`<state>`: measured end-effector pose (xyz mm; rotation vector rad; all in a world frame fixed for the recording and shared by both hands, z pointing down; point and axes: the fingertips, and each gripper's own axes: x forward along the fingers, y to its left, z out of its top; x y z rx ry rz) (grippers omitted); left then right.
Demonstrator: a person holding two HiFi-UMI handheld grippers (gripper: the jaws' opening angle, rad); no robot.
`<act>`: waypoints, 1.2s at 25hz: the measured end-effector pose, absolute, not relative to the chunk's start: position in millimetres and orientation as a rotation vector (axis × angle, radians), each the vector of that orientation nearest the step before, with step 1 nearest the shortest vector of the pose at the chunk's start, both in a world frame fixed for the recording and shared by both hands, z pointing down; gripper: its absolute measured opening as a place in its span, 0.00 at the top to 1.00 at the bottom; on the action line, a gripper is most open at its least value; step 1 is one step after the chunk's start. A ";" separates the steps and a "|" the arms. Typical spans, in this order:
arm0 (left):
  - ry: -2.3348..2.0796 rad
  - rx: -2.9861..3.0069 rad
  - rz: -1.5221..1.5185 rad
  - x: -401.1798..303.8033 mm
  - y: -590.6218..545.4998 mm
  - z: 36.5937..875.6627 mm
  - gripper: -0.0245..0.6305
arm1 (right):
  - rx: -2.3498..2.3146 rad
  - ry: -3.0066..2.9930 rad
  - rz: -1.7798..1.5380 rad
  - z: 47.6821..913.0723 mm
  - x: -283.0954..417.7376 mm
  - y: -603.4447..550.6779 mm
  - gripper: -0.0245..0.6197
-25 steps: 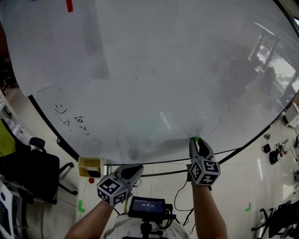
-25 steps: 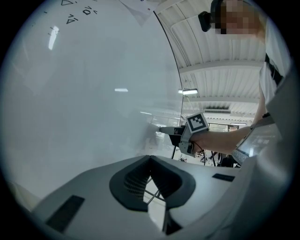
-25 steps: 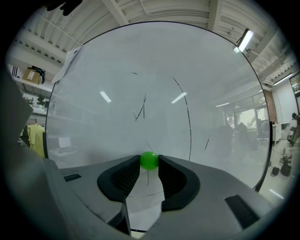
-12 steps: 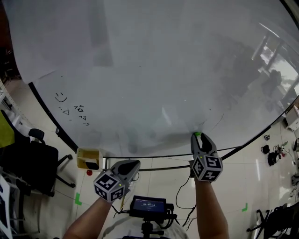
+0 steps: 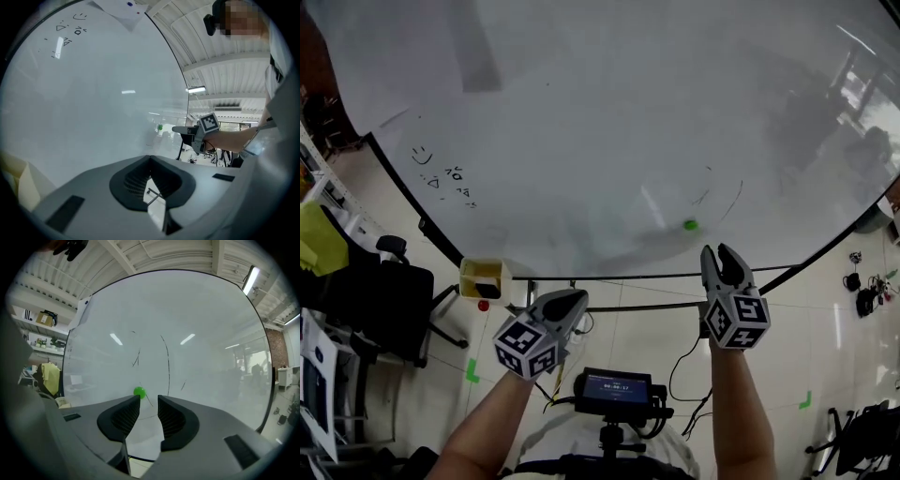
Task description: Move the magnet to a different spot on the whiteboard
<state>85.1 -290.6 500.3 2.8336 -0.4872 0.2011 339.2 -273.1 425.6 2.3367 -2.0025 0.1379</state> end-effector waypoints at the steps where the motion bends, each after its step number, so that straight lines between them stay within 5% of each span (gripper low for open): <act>1: -0.494 2.832 0.202 89.4 -283.5 500.5 0.93 | 2.327 -2.015 0.140 426.4 341.3 -263.5 0.74; 17: -0.566 2.868 0.224 136.1 -134.7 493.6 0.93 | 2.022 -2.426 0.323 473.9 319.0 -73.5 0.91; 30: -0.575 2.839 0.251 154.2 -25.6 514.2 0.93 | 1.867 -2.587 0.393 496.6 314.0 41.5 0.92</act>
